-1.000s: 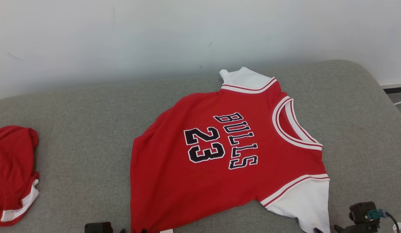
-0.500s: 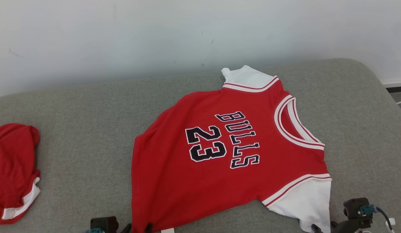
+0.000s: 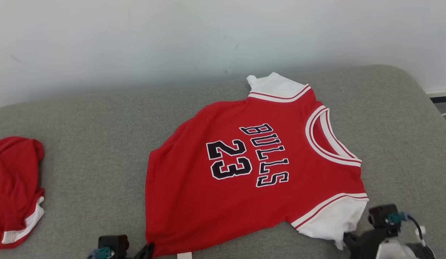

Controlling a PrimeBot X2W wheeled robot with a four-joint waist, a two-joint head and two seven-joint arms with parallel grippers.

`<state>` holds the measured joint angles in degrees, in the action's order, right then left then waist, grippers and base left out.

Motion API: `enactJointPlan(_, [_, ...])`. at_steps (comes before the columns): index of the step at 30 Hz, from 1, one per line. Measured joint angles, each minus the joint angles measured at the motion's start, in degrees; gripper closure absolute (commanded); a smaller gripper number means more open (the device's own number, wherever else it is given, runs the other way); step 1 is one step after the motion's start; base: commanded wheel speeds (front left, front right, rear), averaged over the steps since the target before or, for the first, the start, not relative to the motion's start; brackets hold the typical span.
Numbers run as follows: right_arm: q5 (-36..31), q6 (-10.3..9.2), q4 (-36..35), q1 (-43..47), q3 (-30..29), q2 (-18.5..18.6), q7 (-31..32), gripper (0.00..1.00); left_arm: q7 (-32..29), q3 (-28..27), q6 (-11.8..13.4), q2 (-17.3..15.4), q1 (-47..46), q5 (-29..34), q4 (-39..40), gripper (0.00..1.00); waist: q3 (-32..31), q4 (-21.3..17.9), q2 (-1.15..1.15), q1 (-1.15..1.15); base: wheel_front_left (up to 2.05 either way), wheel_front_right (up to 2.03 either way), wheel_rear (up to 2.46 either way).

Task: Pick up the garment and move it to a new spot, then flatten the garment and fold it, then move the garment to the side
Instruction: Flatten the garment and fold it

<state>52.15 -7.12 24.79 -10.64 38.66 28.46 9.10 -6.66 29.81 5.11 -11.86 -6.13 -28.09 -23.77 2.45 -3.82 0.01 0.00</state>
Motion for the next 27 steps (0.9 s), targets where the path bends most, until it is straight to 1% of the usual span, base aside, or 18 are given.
enactJointPlan(4, [0.2,1.44,-3.4,-4.4,0.3,-0.9,1.7,1.0,0.5,-1.1,-0.1,-0.6,-0.9,-0.1,2.5,1.0,0.9,-0.4,0.0,0.0,0.0,0.0,0.0])
enactJointPlan(6, [0.1,1.72,-3.9,-5.8,0.5,-0.7,2.6,1.0,0.4,-1.2,-0.4,-0.8,-1.8,-0.1,3.0,1.0,1.2,-0.5,0.0,0.0,0.0,0.0,0.0])
enactJointPlan(7, [0.1,2.21,-4.3,-7.3,0.9,-0.4,3.6,1.0,0.3,-1.4,-1.2,-0.9,-3.0,-0.4,3.6,1.0,1.5,-0.6,0.0,0.0,0.0,0.0,0.0])
enactJointPlan(8, [0.3,3.69,-4.7,-11.1,1.3,-0.3,6.7,1.0,-0.8,-1.5,-2.6,-1.5,-6.5,-0.8,4.5,1.0,2.3,-0.8,0.0,0.0,0.0,0.0,0.0])
enactJointPlan(9, [0.6,4.49,-4.8,-13.3,1.7,-0.4,8.7,1.0,-1.6,-1.6,-3.8,-2.0,-8.5,-1.0,4.8,1.0,2.8,-0.9,0.0,0.01,0.0,0.0,0.0])
enactJointPlan(10, [1.8,5.98,-4.2,-18.5,2.8,-1.2,14.2,1.0,-4.5,-2.2,-7.2,-2.5,-13.0,-3.7,4.7,1.0,3.9,-1.1,0.0,0.01,0.0,0.0,0.0])
enactJointPlan(12, [3.9,6.64,-2.0,-24.0,3.3,-2.8,20.2,1.0,-8.7,-2.0,-10.3,-2.9,-18.4,-5.8,3.3,1.0,5.2,-1.4,0.0,0.01,0.0,0.0,0.0])
enactJointPlan(13, [4.6,6.64,-0.3,-27.2,3.4,-3.7,23.2,1.0,-11.3,-1.9,-12.5,-3.2,-21.3,-6.7,2.1,1.0,5.9,-1.5,0.0,0.01,0.0,0.0,0.0])
enactJointPlan(14, [5.1,6.58,1.4,-30.6,3.2,-4.3,25.7,1.0,-13.5,-2.7,-13.0,-2.9,-24.3,-9.3,1.0,1.0,6.6,-1.7,0.01,0.01,0.0,0.0,0.0])
enactJointPlan(16, [5.6,4.65,5.4,-38.4,1.6,-5.8,30.0,1.0,-18.9,-3.6,-12.7,-2.4,-31.3,-13.7,-2.2,1.0,8.1,-1.9,0.01,0.02,0.0,0.0,0.0])
enactJointPlan(18, [5.0,2.37,9.3,-47.8,-0.5,-7.0,32.0,1.0,-23.3,-4.3,-12.5,-2.6,-40.2,-13.8,-5.3,1.0,9.6,-2.2,0.01,0.02,0.0,0.0,0.0])
enactJointPlan(19, [5.0,2.37,9.3,-47.8,-0.5,-7.0,32.0,1.0,-23.3,-4.3,-12.5,-2.6,-40.2,-13.8,-5.3,1.0,9.6,-2.2,0.01,0.02,0.0,0.0,0.0])
enactJointPlan(21, [2.8,1.33,12.2,-57.5,-3.8,-8.0,30.2,1.0,-23.7,-7.4,-12.1,-2.5,-50.4,-13.5,-6.8,1.0,11.2,-2.4,0.01,0.03,0.0,0.0,0.0])
enactJointPlan(22, [1.0,1.35,12.5,-61.7,-5.8,-8.2,27.7,1.0,-20.9,-11.3,-11.9,-1.5,-54.9,-12.5,-6.0,1.0,12.0,-2.5,0.01,0.03,0.0,0.0,0.0])
enactJointPlan(23, [-1.4,1.31,12.9,-65.2,-7.9,-8.6,23.5,1.0,-16.7,-14.6,-10.7,-0.4,-58.9,-10.9,-4.7,1.0,12.8,-2.6,0.01,0.03,0.0,0.0,0.0])
enactJointPlan(24, [-3.9,1.32,13.5,-69.0,-8.7,-8.4,19.6,1.0,-13.5,-16.2,-9.5,0.4,-63.4,-9.1,-4.4,1.0,13.6,-2.7,0.01,0.02,0.0,0.0,0.0])
enactJointPlan(26, [-5.6,2.12,13.2,-74.6,-9.0,-7.8,13.5,1.0,-10.9,-16.8,-9.7,1.9,-71.4,-10.1,-6.7,1.0,15.2,-2.8,0.0,0.02,0.0,0.0,0.0])
enactJointPlan(27, [-5.6,3.02,11.6,-75.2,-9.6,-7.6,10.1,1.0,-9.5,-16.0,-10.4,2.3,-73.3,-10.0,-6.6,1.0,16.0,-2.8,0.0,0.01,0.0,0.0,0.0])
